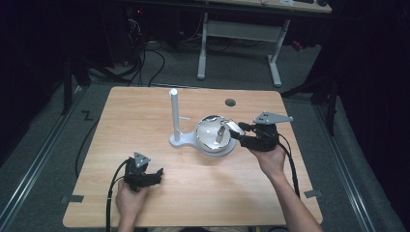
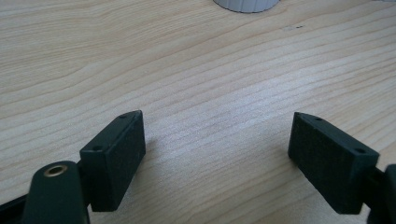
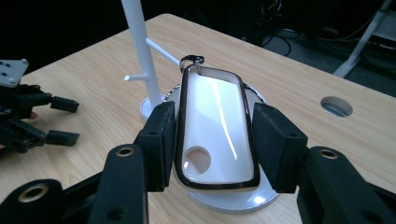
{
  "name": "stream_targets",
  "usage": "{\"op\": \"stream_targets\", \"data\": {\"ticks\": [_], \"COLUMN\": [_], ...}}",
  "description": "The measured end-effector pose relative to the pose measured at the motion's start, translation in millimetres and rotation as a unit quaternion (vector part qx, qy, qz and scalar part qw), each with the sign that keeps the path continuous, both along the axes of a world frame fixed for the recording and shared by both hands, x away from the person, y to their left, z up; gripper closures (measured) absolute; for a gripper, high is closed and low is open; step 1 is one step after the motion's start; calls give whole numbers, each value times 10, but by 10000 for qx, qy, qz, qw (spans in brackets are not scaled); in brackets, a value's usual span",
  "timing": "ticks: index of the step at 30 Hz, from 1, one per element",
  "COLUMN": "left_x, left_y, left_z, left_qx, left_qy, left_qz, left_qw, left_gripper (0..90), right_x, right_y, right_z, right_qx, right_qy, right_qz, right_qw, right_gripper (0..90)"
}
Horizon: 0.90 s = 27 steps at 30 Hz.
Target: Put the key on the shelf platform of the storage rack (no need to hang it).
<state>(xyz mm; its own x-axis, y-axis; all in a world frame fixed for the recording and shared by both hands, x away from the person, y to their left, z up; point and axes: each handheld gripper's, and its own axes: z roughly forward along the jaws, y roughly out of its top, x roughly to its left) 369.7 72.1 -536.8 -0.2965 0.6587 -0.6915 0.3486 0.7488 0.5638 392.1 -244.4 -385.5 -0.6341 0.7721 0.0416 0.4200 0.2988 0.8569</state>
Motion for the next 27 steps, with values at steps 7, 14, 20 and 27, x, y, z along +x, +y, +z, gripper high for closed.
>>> {"op": "stream_targets", "data": {"ticks": [7,14,20,27], "left_x": [1,7,7,5], "left_y": [0,-2,-3,-2], "left_z": [0,1,1,0], "left_qx": [2,-6,-13,0], "left_qy": [1,4,5,3], "left_qz": [1,27,22,6], "left_qw": [10000,10000,10000,10000], "left_gripper": [192,191,192,192], "right_x": [130,187,278,324], "right_y": [82,100,187,226], "right_z": [-142,-270,-405,-463], "right_qx": [-153,-221,-326,-418], "right_qy": [162,326,444,459], "right_qz": [-44,-87,-88,-104], "right_qw": [9997,9992,9984,9980], "right_gripper": [521,520,519,517]}}
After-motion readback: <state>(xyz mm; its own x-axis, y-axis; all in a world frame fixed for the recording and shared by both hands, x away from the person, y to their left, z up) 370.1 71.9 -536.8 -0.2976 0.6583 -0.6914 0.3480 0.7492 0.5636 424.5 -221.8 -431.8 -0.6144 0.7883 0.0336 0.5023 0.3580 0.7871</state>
